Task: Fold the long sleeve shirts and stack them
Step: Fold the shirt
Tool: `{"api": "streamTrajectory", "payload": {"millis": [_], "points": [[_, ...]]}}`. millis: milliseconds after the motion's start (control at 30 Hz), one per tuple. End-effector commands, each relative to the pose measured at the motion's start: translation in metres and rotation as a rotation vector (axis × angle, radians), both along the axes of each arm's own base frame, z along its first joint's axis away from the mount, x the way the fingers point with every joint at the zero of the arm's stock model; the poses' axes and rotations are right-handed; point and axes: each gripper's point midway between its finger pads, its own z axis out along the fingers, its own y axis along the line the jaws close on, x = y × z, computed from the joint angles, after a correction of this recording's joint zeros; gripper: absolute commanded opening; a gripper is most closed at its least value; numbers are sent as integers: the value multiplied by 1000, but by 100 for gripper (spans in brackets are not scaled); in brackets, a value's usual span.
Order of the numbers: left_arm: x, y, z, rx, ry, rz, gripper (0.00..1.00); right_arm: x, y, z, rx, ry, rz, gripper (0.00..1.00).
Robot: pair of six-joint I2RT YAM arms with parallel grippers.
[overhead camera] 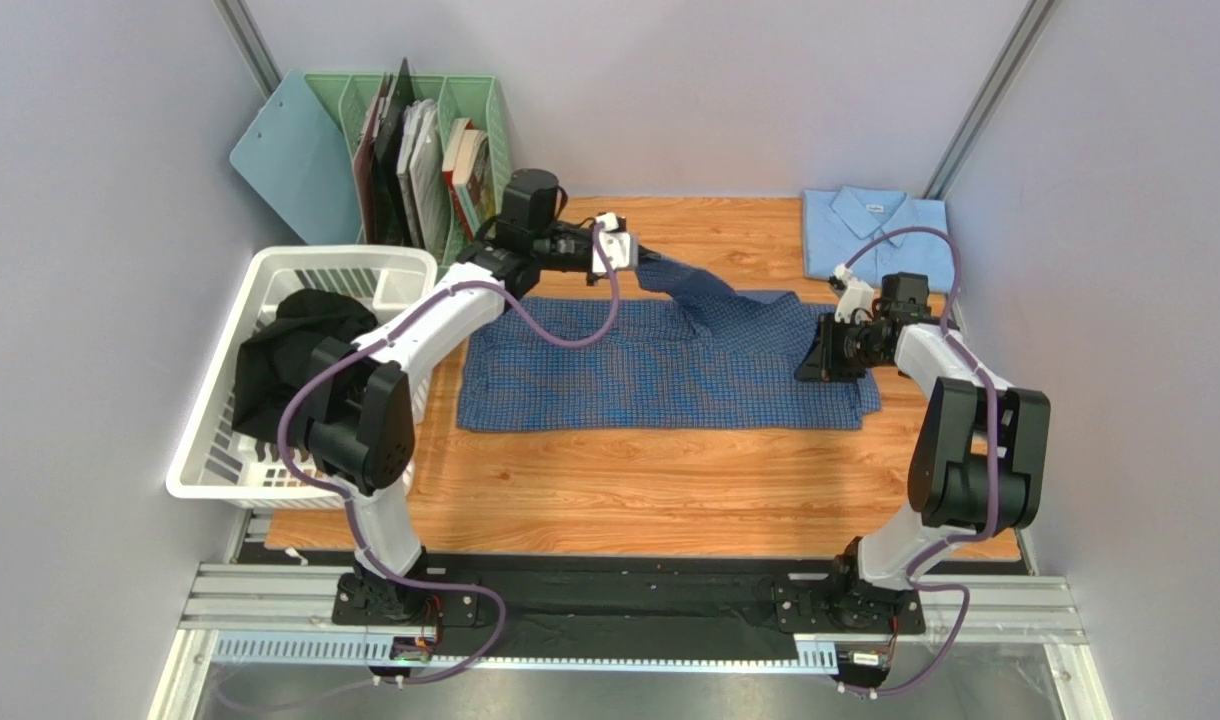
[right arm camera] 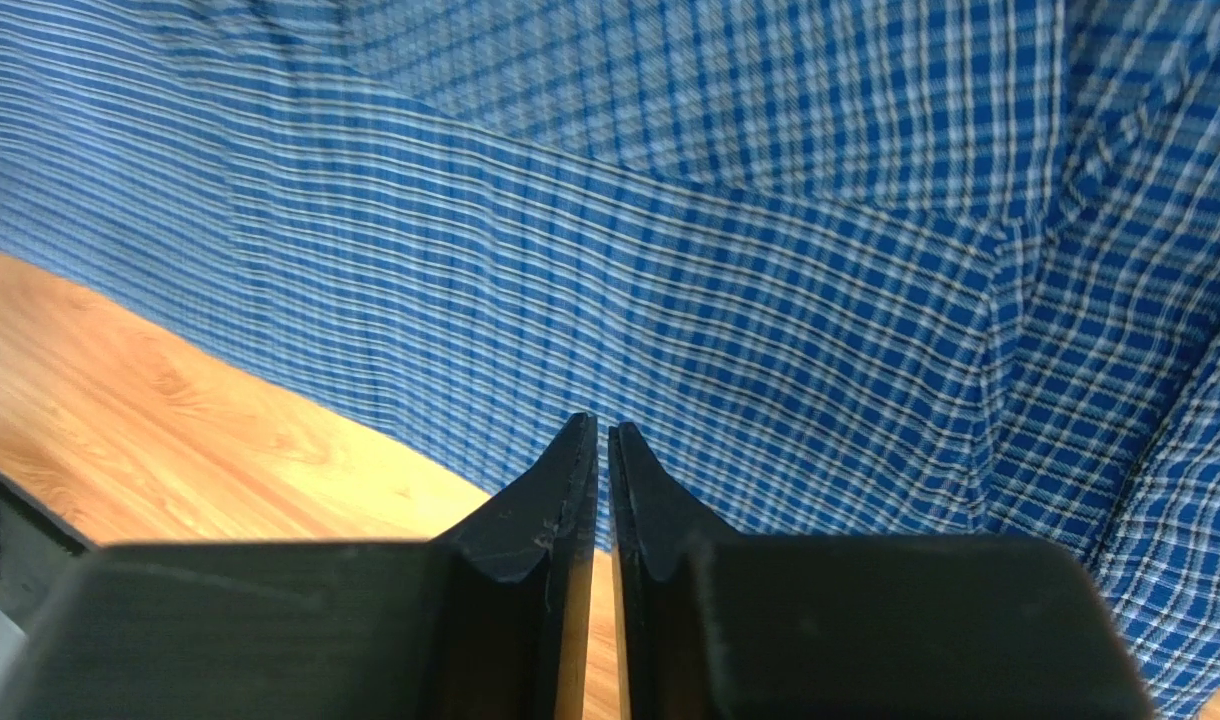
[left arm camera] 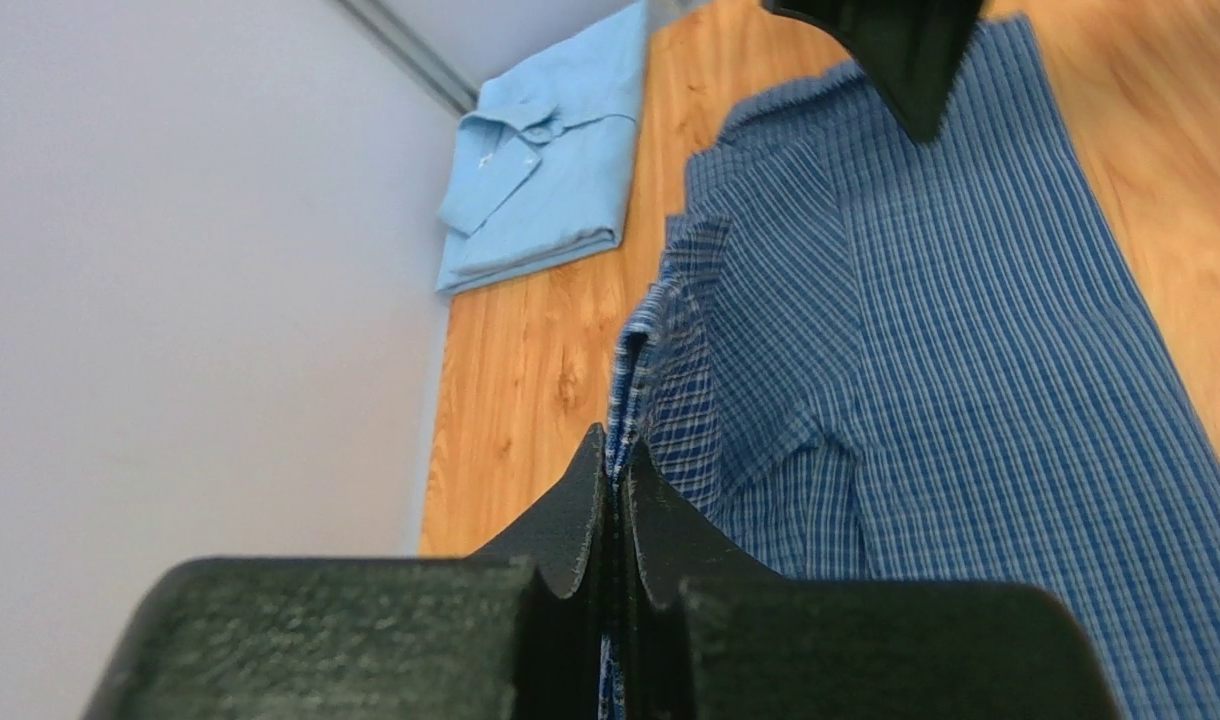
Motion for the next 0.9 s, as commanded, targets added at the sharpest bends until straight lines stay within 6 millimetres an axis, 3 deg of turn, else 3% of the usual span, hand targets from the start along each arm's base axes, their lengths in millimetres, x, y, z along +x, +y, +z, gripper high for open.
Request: {"api": "streamTrajectory", "payload": {"millis": [0,33,100,133,333,500,867], "points": [[-64,28,-32,106,48,-266,0,6,-18,-18,-45,44,-54,10],[-61,36,-35,119,-37,-285,0,5,-20,-19,-45,58,-61,9],[-70,49,-54,171,-19,-315,0,5,-25,-25,-47,80,-74,8],[-67,56,-57,186,-104,-337,0,4,-26,-27,-50,91,-80,7],[-72,87,-90,308,-179,-422,0,0,-31,-37,-60,145,-93,4],[-81,103,-101,347,-219,-485,0,-6,-37,-41,-81,163,-99,2],[-69,134,-128,429,-278,-512,0,-15,-36,-34,-86,169,-74,0]]}}
